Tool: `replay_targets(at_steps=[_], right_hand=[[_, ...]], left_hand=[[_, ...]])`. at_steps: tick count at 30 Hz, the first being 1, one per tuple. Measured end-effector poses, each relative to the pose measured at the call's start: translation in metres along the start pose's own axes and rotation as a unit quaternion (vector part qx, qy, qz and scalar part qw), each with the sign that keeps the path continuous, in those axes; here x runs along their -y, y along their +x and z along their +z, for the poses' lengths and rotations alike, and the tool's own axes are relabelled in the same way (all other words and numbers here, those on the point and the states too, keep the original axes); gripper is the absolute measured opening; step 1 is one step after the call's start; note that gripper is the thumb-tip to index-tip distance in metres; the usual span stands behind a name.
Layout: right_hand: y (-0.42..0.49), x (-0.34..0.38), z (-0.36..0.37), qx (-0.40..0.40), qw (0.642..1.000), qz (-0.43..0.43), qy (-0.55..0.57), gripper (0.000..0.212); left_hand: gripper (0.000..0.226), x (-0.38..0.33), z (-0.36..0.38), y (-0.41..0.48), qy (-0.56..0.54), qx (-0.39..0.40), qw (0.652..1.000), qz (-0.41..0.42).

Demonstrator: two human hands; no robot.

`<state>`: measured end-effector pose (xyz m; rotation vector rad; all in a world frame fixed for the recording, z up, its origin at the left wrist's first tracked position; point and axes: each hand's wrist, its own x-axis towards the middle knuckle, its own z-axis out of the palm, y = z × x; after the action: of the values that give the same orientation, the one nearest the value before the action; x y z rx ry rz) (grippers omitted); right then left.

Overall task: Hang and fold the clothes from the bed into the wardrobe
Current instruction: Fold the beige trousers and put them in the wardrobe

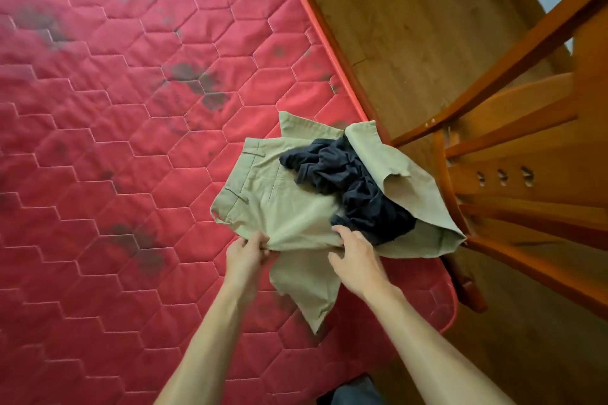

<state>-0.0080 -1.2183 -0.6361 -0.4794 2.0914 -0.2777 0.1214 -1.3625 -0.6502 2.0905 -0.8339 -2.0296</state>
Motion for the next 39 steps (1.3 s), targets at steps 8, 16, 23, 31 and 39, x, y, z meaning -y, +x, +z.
replay_targets(at_steps=[8, 16, 23, 31, 39], right_hand=[[-0.048, 0.060, -0.004, 0.048, 0.993, -0.090, -0.063, 0.071], [-0.123, 0.106, 0.023, 0.065, 0.977, -0.163, -0.122, 0.066], [-0.188, 0.158, 0.040, 0.037, 0.979, -0.185, -0.083, 0.049], [-0.272, 0.258, 0.009, -0.107, 0.948, -0.266, 0.138, 0.074], [-0.356, 0.344, -0.035, -0.134, 0.858, -0.313, 0.384, 0.090]], left_hand=[[0.020, -0.056, -0.057, -0.078, -0.028, -0.028, 0.996, 0.086], [0.014, -0.090, -0.167, -0.133, 0.006, -0.105, 0.972, 0.212], [0.013, -0.139, -0.229, -0.208, -0.023, -0.047, 0.949, 0.311], [0.038, -0.181, -0.306, -0.311, -0.049, 0.042, 0.915, 0.398], [0.049, -0.214, -0.362, -0.392, -0.088, 0.125, 0.875, 0.459]])
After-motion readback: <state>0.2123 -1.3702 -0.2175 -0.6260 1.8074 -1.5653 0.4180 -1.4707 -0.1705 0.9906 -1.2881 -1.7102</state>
